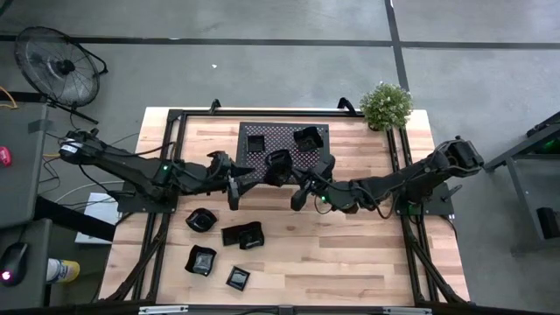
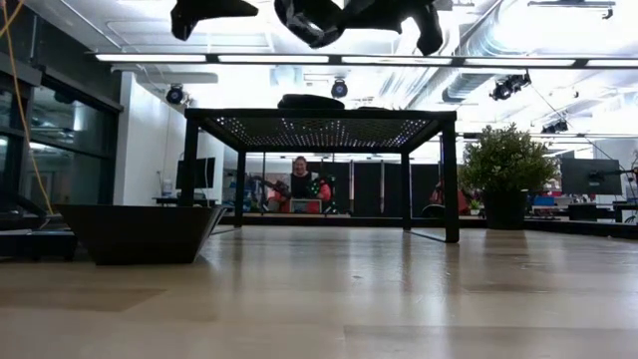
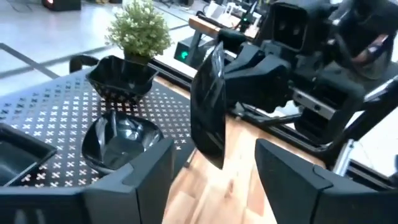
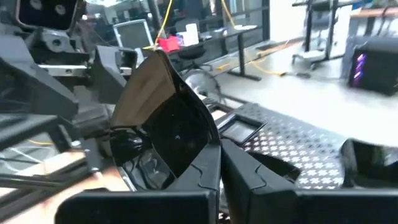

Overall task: Pick & Place Mini shaped plates
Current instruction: Stack the black leaf-shaped plate on top of the black leaf-shaped plates on the shelf

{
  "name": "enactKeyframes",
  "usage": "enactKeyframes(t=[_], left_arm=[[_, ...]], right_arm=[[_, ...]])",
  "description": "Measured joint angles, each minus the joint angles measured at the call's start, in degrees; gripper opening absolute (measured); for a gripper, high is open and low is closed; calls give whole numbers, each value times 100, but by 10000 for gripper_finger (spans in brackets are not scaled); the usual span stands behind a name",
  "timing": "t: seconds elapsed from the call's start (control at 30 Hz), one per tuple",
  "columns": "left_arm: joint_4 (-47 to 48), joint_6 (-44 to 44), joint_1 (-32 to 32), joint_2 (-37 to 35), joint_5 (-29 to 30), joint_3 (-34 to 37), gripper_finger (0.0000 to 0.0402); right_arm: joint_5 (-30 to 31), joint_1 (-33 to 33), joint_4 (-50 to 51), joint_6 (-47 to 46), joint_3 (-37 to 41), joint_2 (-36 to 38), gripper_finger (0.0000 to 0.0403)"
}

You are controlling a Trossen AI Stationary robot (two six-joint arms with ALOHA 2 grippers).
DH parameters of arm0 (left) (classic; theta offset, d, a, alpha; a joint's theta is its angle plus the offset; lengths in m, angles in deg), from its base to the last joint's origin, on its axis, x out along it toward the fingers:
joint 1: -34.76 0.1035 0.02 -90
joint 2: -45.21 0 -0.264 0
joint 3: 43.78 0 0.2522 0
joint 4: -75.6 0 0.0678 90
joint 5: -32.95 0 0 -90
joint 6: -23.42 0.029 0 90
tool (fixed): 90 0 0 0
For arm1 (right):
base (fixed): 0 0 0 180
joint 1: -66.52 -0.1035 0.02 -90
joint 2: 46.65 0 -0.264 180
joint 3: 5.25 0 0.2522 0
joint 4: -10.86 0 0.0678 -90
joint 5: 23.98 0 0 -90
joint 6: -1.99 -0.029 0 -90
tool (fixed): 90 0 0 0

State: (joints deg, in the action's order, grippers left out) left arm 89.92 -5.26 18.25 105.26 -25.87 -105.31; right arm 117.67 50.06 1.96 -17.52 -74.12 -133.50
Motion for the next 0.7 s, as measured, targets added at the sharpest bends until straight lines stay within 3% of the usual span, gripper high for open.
enactKeyframes(t=[0.23,0.7], left_arm=[[-105,196,0,346,235,0,224],[-420,185,4,661,855,0,224]], right_arm=[[52,69,-193,791,0,0,1],[-408,288,-206,1104,0,0,1]])
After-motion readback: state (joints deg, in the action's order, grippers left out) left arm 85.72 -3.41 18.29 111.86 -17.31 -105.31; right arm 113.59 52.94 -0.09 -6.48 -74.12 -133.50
